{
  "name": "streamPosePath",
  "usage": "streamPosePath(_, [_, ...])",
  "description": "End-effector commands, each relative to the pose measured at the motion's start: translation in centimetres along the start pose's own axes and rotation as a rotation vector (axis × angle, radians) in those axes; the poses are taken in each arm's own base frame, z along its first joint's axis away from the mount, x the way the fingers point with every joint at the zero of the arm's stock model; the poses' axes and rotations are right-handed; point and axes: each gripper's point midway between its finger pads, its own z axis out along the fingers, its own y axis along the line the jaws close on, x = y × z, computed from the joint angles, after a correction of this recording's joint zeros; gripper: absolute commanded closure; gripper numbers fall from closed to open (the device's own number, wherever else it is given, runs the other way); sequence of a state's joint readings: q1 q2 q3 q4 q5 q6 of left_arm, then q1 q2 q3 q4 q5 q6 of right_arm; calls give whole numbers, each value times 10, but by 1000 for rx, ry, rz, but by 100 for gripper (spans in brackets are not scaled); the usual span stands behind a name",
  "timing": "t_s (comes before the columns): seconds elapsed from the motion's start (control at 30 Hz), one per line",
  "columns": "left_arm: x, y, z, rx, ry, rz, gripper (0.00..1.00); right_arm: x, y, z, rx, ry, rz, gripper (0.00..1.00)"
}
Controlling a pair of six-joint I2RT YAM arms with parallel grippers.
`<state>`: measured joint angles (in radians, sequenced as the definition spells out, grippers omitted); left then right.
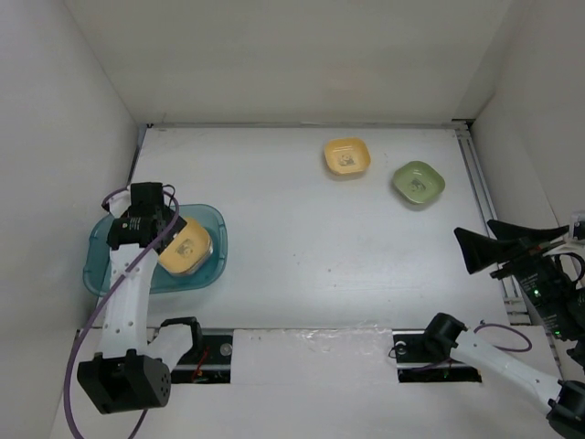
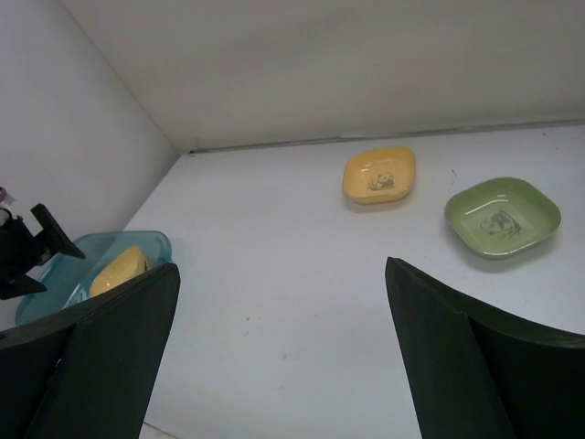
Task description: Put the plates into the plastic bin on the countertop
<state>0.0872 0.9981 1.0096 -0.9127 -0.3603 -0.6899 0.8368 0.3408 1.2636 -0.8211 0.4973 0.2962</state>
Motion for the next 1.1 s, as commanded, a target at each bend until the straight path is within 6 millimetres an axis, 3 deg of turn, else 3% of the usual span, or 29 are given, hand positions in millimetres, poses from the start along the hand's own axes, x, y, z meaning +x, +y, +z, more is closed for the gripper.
streamPosePath(0.0, [-16,8,-13,-16,-62,-31,1,-17,4,-2,-27,-57,17,0])
streamPosePath(0.13, [-25,-9,-22,101,-101,-23,1,6,6,15,5,8,15,0])
streamPosePath(0.23, [-29,-43,-33,287,-99,20,1,38,12,47,75,101,30,0])
streamPosePath(0.33, [-30,-84,-37,427,-76,88,1,65,16,85,180,177,8,0])
streamPosePath(0.37, [-25,-100,-30,445,-41,116,1,69,16,97,220,173,29,0])
streamPosePath(0.43, [-24,-141,-42,565,-28,167,1,69,8,117,338,153,11,0])
streamPosePath(0.47, [-22,-156,-44,598,-19,188,1,85,9,141,380,193,-26,0])
streamPosePath(0.5, [-3,-181,-42,626,31,252,1,93,14,156,368,230,-11,0])
streamPosePath(0.53, [-9,-206,-61,688,9,271,1,88,-4,173,421,226,11,0])
streamPosePath(0.57, [-5,-226,-72,720,2,301,1,110,-16,196,448,286,7,0])
streamPosePath(0.6, [9,-248,-70,721,25,347,1,112,-25,212,461,281,28,0])
streamPosePath(0.63, [12,-281,-112,824,-8,385,1,109,-53,223,519,276,39,0])
streamPosePath(0.67, [22,-295,-127,854,1,428,1,120,-73,238,569,298,38,0])
streamPosePath(0.7, [29,-308,-139,878,2,450,1,124,-93,243,605,315,31,0])
streamPosePath(0.73, [56,-325,-147,899,33,517,1,127,-111,246,630,327,39,0])
streamPosePath(0.77, [49,-338,-172,950,13,513,1,137,-149,250,683,361,65,0])
streamPosePath(0.87, [64,-354,-185,1012,45,559,1,150,-207,251,738,409,123,3])
streamPosePath(0.97, [70,-362,-183,1043,46,568,1,178,-245,256,773,444,150,4])
streamPosePath(1.0, [76,-361,-174,1032,49,588,1,185,-259,252,798,462,167,6])
streamPosePath(1.07, [77,-362,-173,1043,36,590,1,213,-282,255,825,527,196,8])
